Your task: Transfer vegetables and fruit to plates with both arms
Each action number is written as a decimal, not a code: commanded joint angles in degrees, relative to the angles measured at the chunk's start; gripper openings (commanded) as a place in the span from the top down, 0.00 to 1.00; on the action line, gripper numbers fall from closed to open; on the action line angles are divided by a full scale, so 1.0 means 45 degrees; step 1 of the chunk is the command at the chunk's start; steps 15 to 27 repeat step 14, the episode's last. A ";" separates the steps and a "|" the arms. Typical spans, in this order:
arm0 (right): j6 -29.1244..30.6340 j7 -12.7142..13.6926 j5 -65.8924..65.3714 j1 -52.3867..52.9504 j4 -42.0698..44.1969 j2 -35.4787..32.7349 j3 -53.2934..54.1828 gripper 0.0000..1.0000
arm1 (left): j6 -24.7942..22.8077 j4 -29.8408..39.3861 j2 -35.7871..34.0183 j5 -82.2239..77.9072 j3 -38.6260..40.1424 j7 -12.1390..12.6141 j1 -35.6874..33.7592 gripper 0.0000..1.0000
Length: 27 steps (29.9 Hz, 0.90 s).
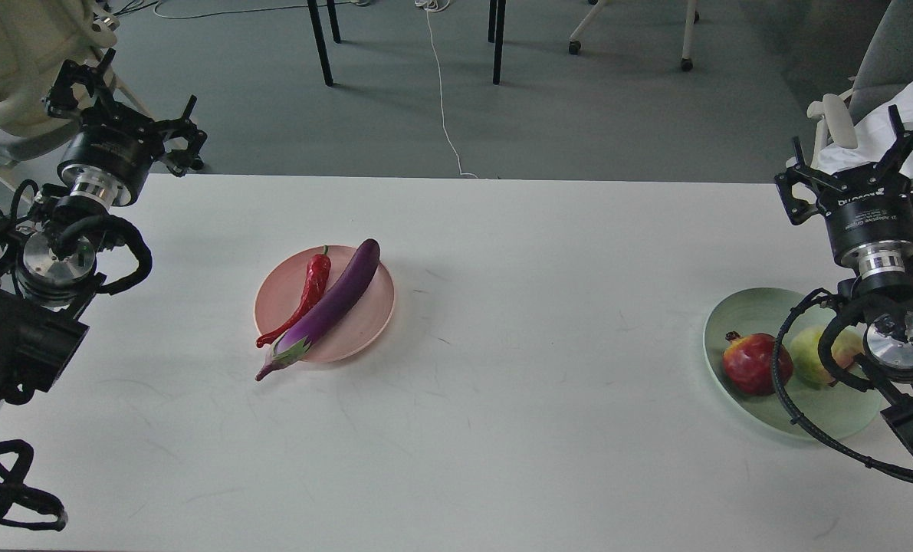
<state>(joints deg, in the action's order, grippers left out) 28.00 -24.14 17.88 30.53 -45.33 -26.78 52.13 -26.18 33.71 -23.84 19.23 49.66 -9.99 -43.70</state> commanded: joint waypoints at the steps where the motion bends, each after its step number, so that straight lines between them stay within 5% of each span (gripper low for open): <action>1: 0.0000 0.0111 0.0147 -0.0008 0.0072 0.0306 0.0055 0.01 | -0.0393 0.0029 0.0396 -0.0113 0.0429 0.0013 0.0122 0.02; 27: 0.0000 0.0131 0.0011 0.0206 0.0522 0.0346 -0.0022 0.01 | -0.0238 -0.0029 0.0611 -0.0231 0.0370 -0.0104 0.0298 0.02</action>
